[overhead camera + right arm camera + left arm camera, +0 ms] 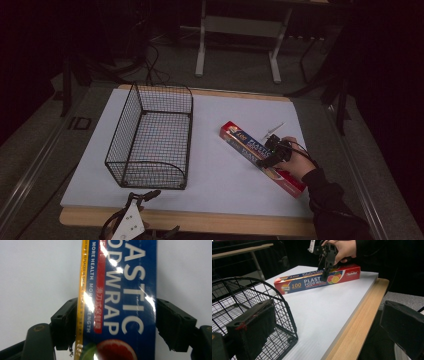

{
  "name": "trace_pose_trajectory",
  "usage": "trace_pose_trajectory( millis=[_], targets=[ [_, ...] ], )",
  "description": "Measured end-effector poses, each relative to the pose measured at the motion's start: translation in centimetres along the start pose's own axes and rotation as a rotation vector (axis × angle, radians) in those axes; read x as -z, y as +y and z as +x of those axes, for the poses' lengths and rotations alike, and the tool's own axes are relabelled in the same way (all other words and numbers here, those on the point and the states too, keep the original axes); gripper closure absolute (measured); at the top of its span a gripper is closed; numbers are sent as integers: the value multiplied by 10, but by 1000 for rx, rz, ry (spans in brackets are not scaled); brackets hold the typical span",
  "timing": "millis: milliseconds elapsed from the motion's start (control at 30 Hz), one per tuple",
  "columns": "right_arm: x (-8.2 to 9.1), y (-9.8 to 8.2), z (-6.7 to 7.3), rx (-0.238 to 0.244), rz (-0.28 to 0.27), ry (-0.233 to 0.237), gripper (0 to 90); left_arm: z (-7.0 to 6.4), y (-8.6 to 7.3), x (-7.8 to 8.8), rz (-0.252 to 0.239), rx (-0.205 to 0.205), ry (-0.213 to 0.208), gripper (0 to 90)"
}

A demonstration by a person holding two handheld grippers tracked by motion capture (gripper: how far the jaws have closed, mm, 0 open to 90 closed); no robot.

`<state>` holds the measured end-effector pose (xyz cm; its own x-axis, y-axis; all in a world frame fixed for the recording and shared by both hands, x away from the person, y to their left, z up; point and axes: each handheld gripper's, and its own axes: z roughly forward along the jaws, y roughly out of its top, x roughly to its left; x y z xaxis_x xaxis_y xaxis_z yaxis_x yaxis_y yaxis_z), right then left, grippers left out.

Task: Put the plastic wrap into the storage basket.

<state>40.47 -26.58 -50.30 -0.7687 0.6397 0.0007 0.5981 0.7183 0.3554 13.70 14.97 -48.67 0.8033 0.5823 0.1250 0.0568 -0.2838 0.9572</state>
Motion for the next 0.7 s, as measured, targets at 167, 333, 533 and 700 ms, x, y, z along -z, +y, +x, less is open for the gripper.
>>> trace_pose_trajectory(
  millis=[167,333,533,700],
  targets=[
    [-4,7,1,9,34,-9,263,0,0,0,0,0,-2,10],
    [-6,18,2,10,77,2,325,0,0,0,2,-2,0,10],
    [-13,30,4,0,177,-2,367,0,0,0,3,-3,-1,9],
    [-11,34,5,-13,198,-37,395,0,0,0,4,-4,-1,9]
  ],
)
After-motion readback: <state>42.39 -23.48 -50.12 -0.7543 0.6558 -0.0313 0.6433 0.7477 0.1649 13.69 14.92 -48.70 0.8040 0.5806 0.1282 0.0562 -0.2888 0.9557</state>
